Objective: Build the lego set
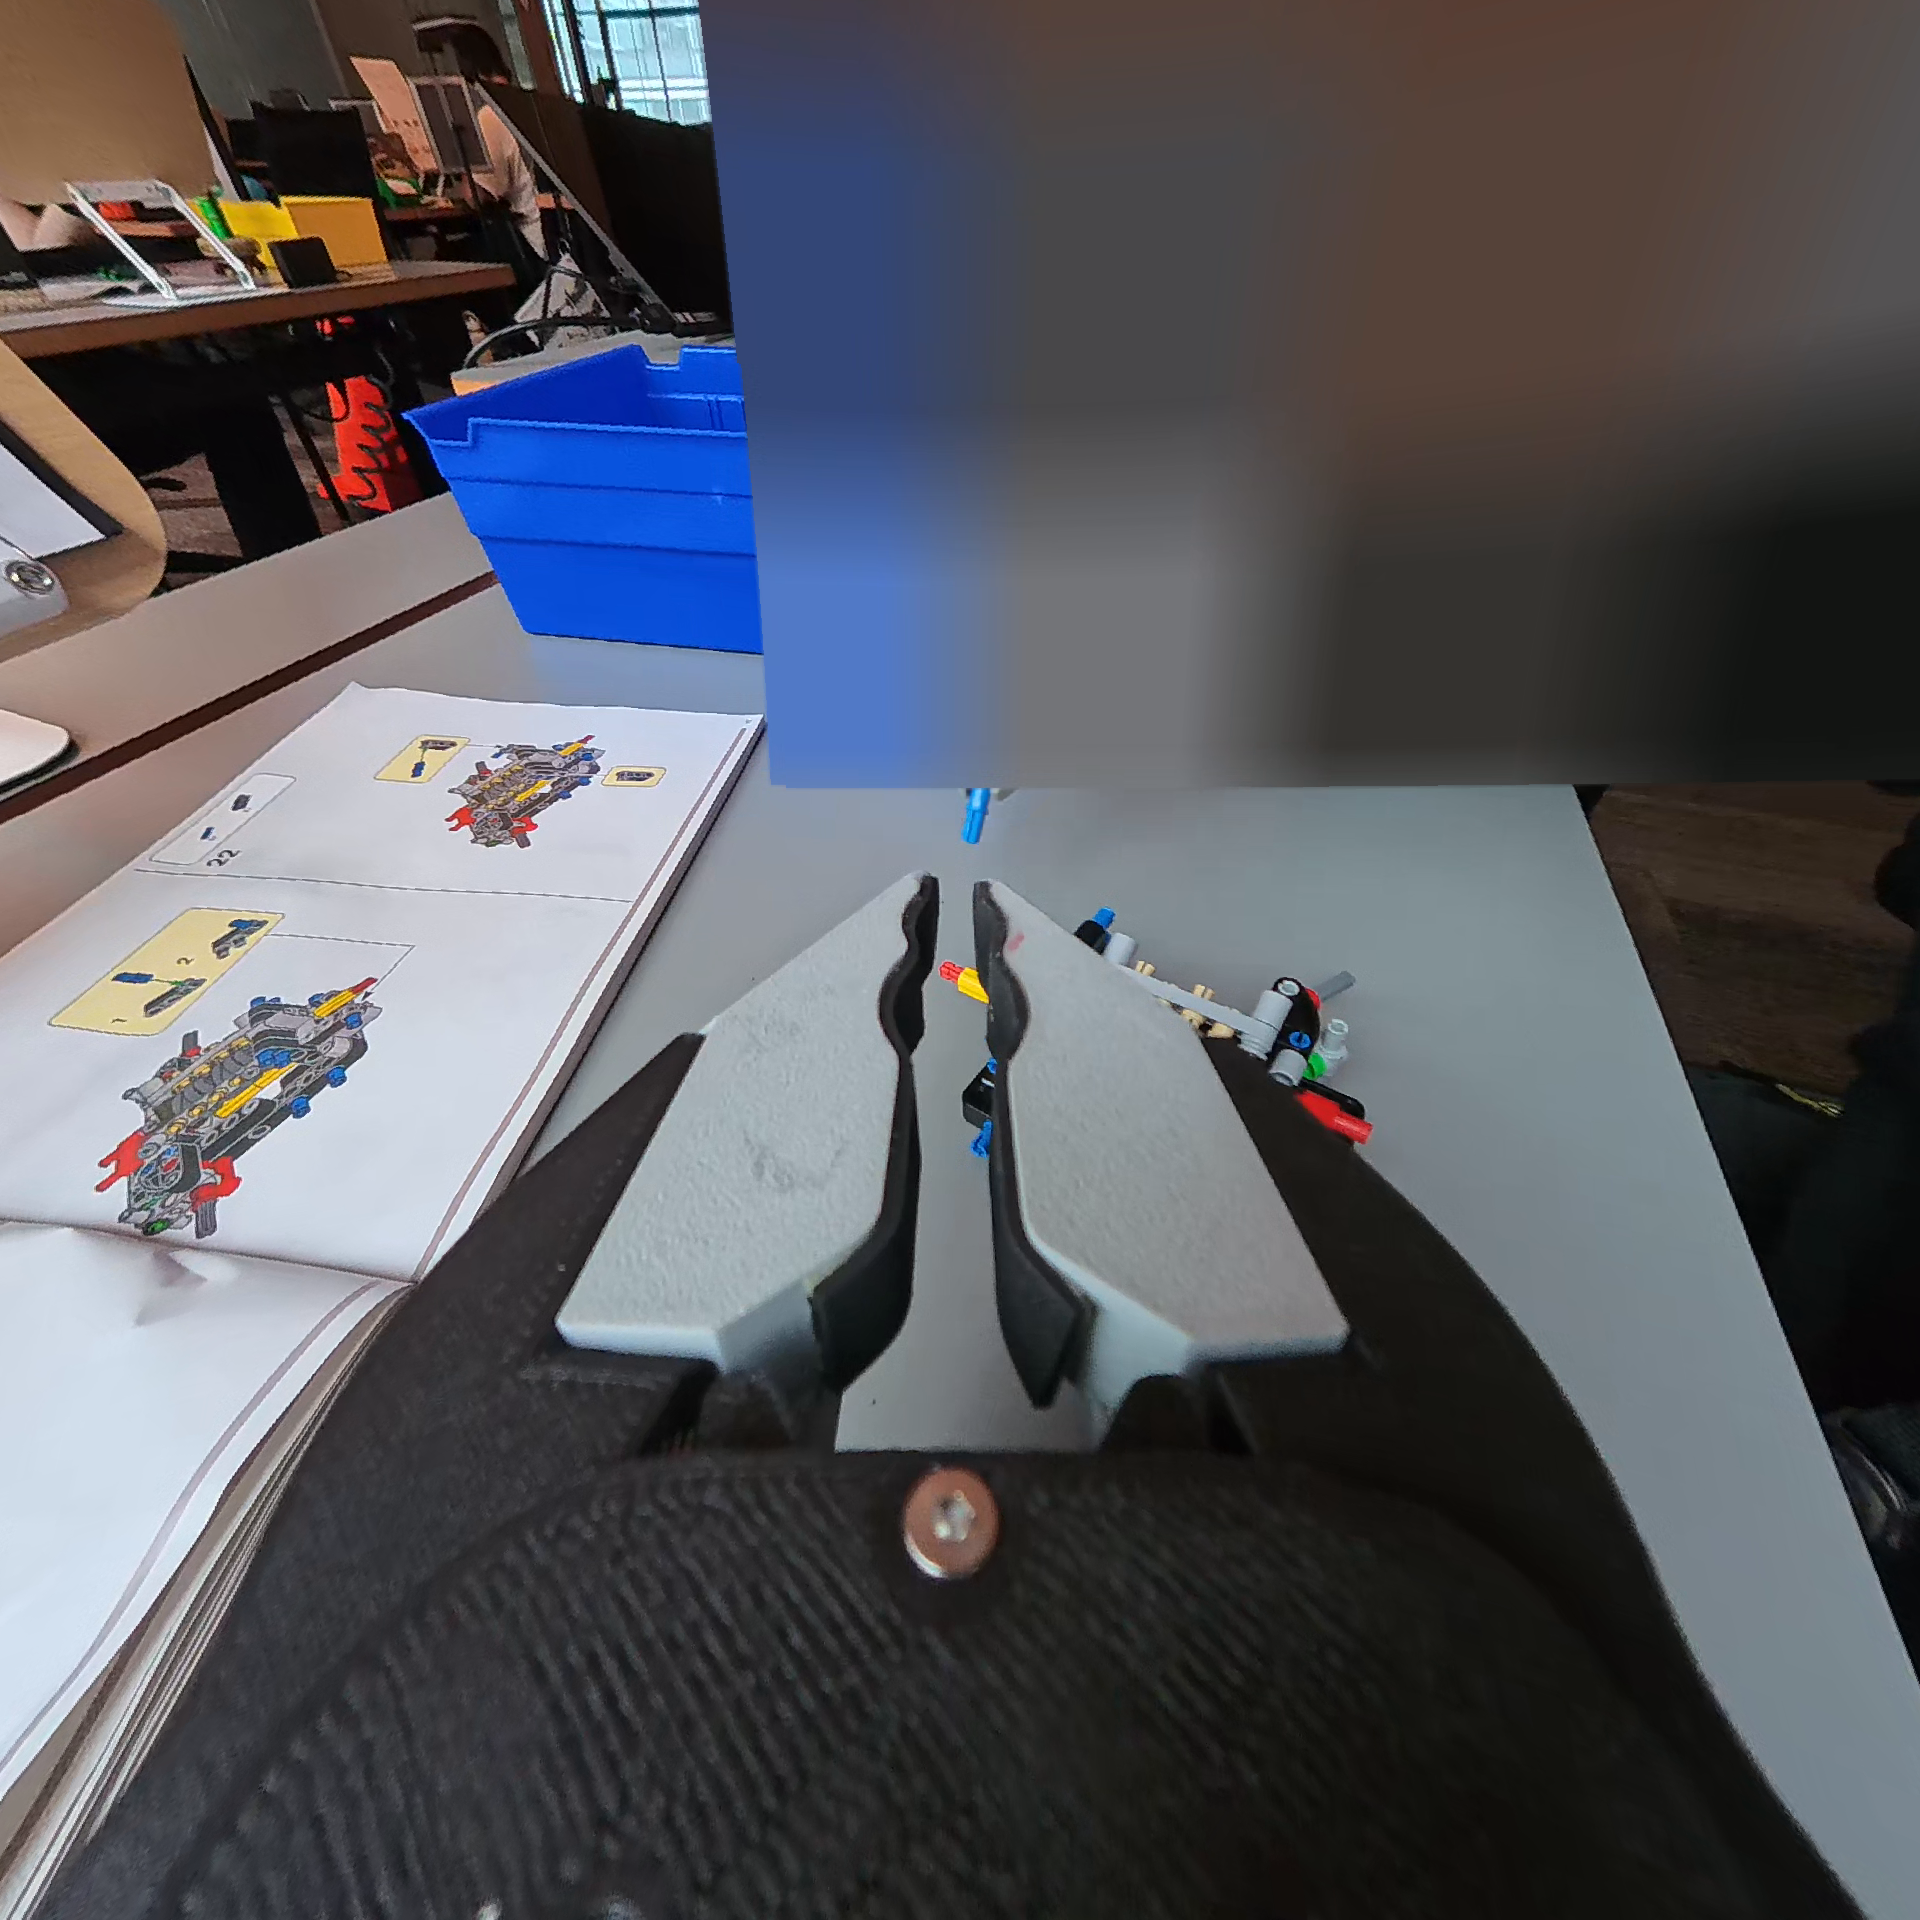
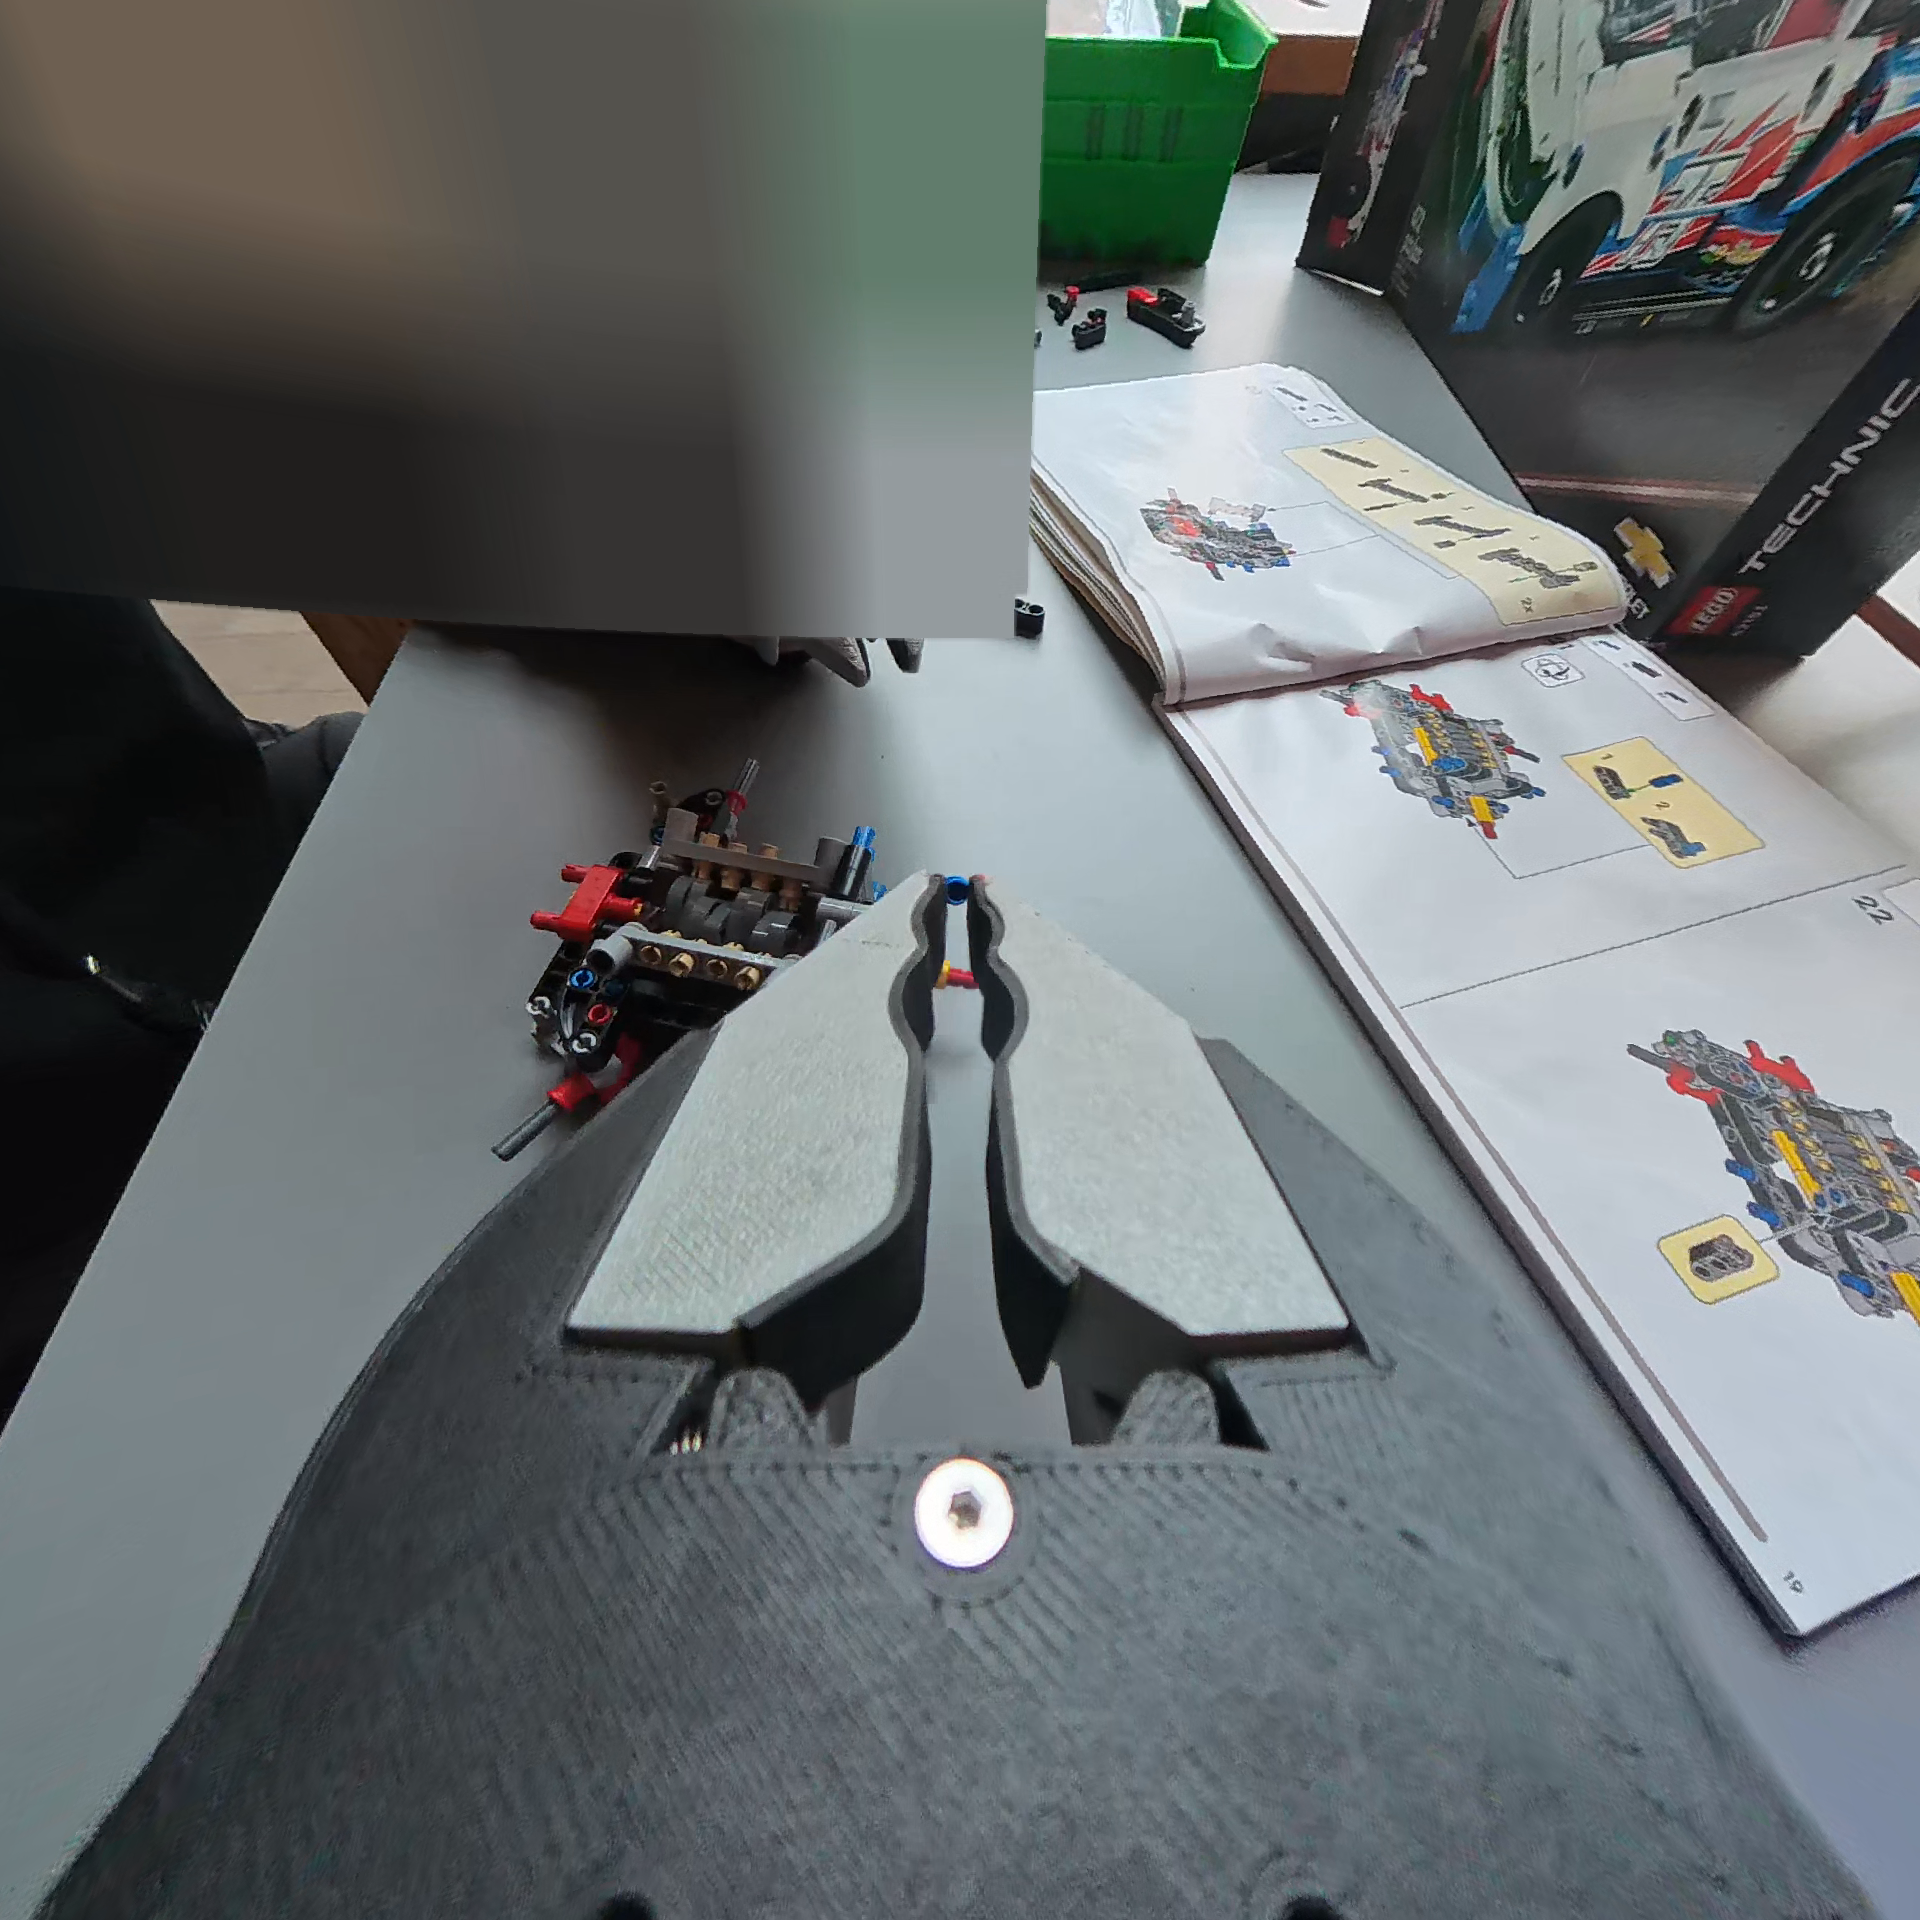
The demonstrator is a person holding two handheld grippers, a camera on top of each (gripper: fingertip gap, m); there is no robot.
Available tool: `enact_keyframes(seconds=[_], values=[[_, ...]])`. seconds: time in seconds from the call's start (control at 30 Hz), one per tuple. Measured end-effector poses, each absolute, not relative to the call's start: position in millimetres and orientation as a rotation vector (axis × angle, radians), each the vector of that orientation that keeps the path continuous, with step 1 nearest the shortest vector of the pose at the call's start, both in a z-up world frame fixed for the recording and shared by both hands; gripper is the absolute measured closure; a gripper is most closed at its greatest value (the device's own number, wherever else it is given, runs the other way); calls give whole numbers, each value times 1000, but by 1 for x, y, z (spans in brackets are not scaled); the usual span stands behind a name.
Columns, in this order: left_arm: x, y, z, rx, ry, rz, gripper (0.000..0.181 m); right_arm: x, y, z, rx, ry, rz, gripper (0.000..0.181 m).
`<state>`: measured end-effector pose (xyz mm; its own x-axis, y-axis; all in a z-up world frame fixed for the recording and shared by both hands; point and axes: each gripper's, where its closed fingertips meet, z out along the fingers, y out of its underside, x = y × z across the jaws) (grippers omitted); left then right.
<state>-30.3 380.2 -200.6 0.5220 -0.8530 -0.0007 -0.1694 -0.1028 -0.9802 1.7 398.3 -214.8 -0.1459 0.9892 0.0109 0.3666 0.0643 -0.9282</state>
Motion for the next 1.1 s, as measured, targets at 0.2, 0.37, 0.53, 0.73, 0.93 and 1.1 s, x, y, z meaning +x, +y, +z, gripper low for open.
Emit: enact_keyframes(seconds=[0.2, 0.37, 0.53, 0.73, 0.93, 1.1], values=[[-32, 382, -202, -1600, 901, -699, 178, 1, 397, -217, -1381, -1628, 1076, 181], [-34, 384, -200, -1601, 874, -718, 178, 2, 401, -216, -1393, -1605, 1085, 181], [-35, 384, -201, -1602, 876, -706, 178, 2, 400, -219, -1395, -1614, 1078, 181], [-34, 384, -201, -1600, 881, -698, 179, 1, 400, -219, -1396, -1617, 1082, 181], [-32, 382, -203, -1598, 907, -681, 180, 1, 399, -222, -1405, -1624, 1094, 181], [-32, 382, -203, -1599, 908, -685, 180, -1, 399, -227, -1418, -1639, 1096, 181]])
